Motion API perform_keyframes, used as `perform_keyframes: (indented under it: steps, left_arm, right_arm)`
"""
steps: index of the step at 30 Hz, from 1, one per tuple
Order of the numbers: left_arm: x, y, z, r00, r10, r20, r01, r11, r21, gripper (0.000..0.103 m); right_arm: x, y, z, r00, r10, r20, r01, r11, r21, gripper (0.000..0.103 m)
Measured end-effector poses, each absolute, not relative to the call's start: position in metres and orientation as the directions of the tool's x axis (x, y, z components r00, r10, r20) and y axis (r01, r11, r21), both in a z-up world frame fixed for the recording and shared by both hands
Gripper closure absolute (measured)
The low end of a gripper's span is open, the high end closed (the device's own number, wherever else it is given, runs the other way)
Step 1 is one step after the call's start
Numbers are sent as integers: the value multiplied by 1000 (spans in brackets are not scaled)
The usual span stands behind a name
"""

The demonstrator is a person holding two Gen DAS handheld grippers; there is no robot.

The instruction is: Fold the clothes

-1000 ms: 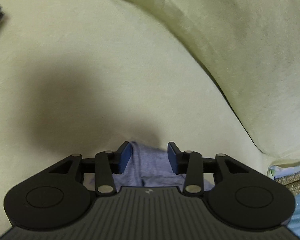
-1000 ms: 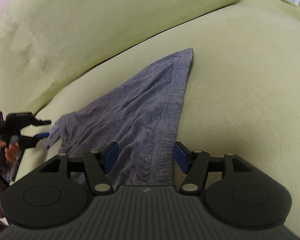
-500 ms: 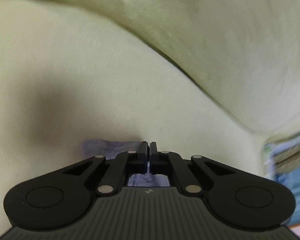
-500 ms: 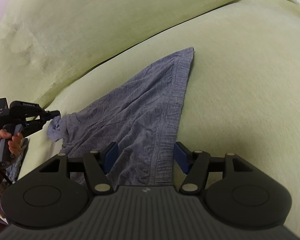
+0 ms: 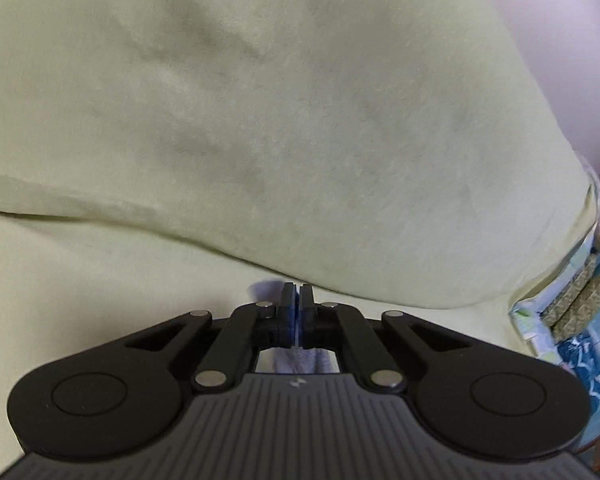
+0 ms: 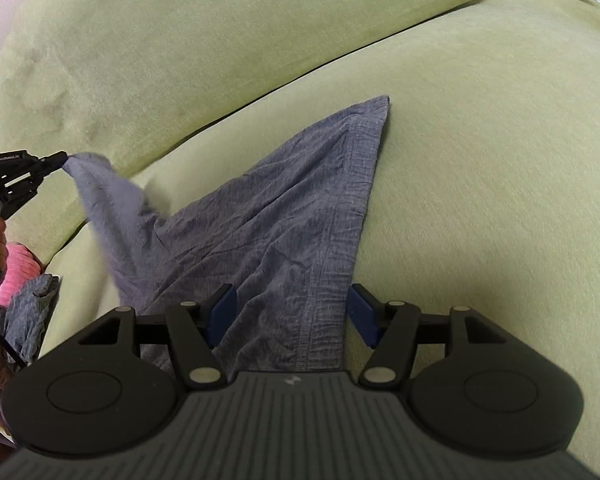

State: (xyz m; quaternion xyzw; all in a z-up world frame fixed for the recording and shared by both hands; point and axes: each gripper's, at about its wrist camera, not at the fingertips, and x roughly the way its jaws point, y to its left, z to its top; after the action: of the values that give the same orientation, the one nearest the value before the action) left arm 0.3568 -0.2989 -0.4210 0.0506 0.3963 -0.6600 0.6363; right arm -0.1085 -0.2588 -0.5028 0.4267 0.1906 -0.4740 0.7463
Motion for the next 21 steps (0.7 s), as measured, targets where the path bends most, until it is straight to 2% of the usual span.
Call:
perform_keyframes:
  steps: [3,4,5,8,10,11,12,13,15,18,19,21]
  left_arm:
    - [380,-278,-468,-67,-682,-729,890,290,-353,103]
    - [392,-270,-497,16,-573,-819,893,376,-246,103]
    - [400,-263,-512,48,-520,-853,884,419,-206,103]
    - [405,-254,-505,46,-554,-831,851,457,-258,103]
    - [391,-266,-486,92,-571,-816,893,410,-187,103]
    - [383,-273,-478,126,-575,-809,910,391,-136,100]
    - [380,-276,-472,148,-575,-805,918,383,-105,92]
    - [375,-285,-464,222,-568,-792,923,385,-18,81]
    - [375,-293,-458,278,-576,-769,915,402,30,78]
    - [385,-314,-464,82,-574,-815,928,342,-147,77]
    - [381,-324,-469,56,-559,-827,931,329,-159,77]
    - [374,-332,-475,91,-547,-832,943,316,-105,77]
  right_arm:
    - [-110,-261,-502,484,-536,-692,867,182,465,45]
    - [-111,-261,-501,486,-533,-692,865,180,469,45]
    - [-111,-261,-501,487,-532,-693,864,179,470,45]
    - [-118,-266,-494,453,-549,-703,882,158,444,43]
    - [-122,-275,-488,425,-572,-702,896,154,417,37]
    - [-124,-281,-485,406,-585,-702,904,145,401,36]
    - [-124,-283,-484,399,-590,-702,907,142,396,36]
    - [-126,-289,-483,392,-601,-696,910,141,391,36]
    - [-130,-307,-481,390,-623,-679,910,146,389,36]
    - [-129,-339,-485,399,-642,-655,905,159,395,36]
    - [-128,-348,-487,397,-645,-653,906,160,392,36]
    - [-124,-365,-490,388,-654,-649,910,160,383,36]
